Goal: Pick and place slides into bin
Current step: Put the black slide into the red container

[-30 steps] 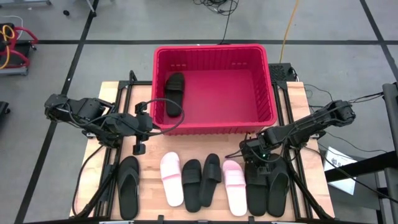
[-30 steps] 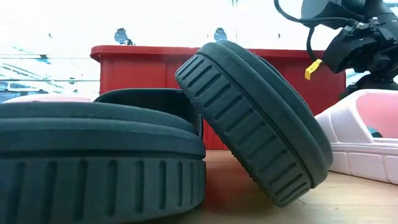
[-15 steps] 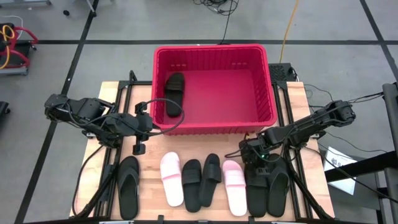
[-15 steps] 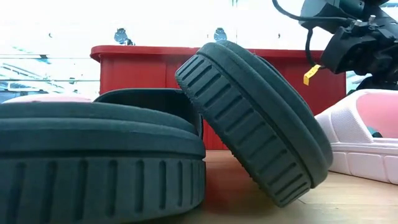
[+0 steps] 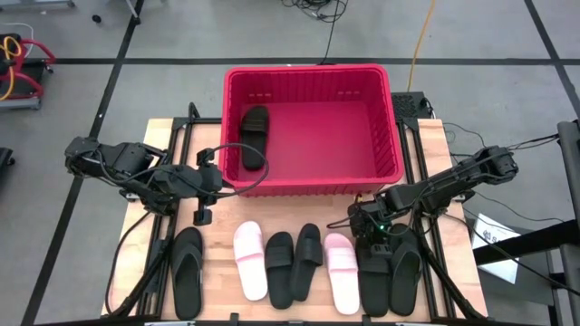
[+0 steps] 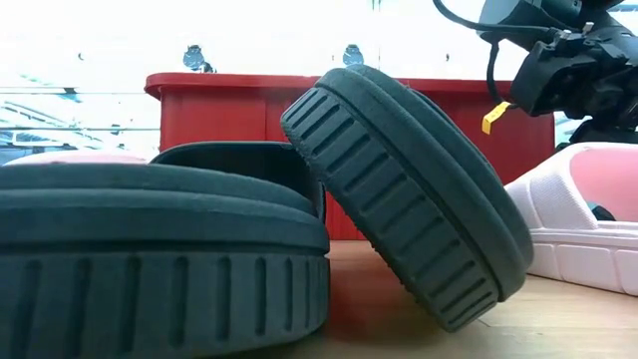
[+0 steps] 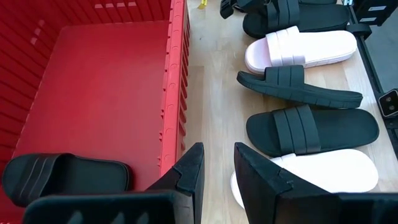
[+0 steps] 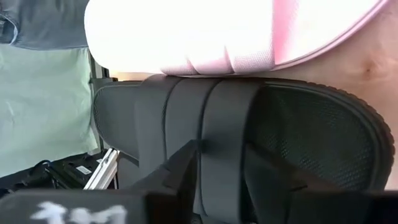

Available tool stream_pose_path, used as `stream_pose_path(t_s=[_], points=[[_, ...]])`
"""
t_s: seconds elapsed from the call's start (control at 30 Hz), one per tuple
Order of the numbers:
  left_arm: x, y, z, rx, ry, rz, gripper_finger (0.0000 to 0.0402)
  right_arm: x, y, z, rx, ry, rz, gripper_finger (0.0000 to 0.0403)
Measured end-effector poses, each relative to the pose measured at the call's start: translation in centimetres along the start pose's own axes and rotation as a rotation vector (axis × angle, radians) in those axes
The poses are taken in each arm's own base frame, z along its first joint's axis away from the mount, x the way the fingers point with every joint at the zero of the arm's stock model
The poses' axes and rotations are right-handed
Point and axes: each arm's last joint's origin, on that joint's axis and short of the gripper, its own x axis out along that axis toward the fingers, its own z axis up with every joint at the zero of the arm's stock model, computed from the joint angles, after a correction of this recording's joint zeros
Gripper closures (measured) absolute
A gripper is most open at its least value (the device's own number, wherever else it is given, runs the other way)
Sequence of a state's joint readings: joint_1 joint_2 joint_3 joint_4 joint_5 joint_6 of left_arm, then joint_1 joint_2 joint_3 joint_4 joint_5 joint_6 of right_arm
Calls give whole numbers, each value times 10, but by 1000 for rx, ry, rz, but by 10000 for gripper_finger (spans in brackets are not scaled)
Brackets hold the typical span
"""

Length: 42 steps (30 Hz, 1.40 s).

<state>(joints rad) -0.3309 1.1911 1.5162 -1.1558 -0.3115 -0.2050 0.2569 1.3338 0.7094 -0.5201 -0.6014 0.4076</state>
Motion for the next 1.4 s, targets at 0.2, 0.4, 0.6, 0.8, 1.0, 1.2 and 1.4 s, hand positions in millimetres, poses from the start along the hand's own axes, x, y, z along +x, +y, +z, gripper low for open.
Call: stream_pose_path(t_s=[0.2, 0.4, 0.6, 0.8, 1.0, 1.2, 1.4], points=[[0, 0, 0, 0, 0, 0, 316, 1, 2, -1, -9, 3, 1, 374], [0, 0, 0, 0, 0, 0, 316, 5, 7, -2, -19, -10, -32, 397], [0, 0, 0, 0, 0, 0, 316, 5, 9, -3, 23, -10, -31, 400], [0, 0, 0, 0, 0, 0, 316, -5, 15, -6, 40, -61, -34, 402], [0, 0, 0, 0, 0, 0, 316, -22, 24, -12, 48, -153, -21, 402], [0, 0, 0, 0, 0, 0, 316, -39, 34, -21, 45, -219, -75, 402], [0, 0, 0, 0, -1, 1, 316, -62, 50, -23, 6, -320, -123, 403]])
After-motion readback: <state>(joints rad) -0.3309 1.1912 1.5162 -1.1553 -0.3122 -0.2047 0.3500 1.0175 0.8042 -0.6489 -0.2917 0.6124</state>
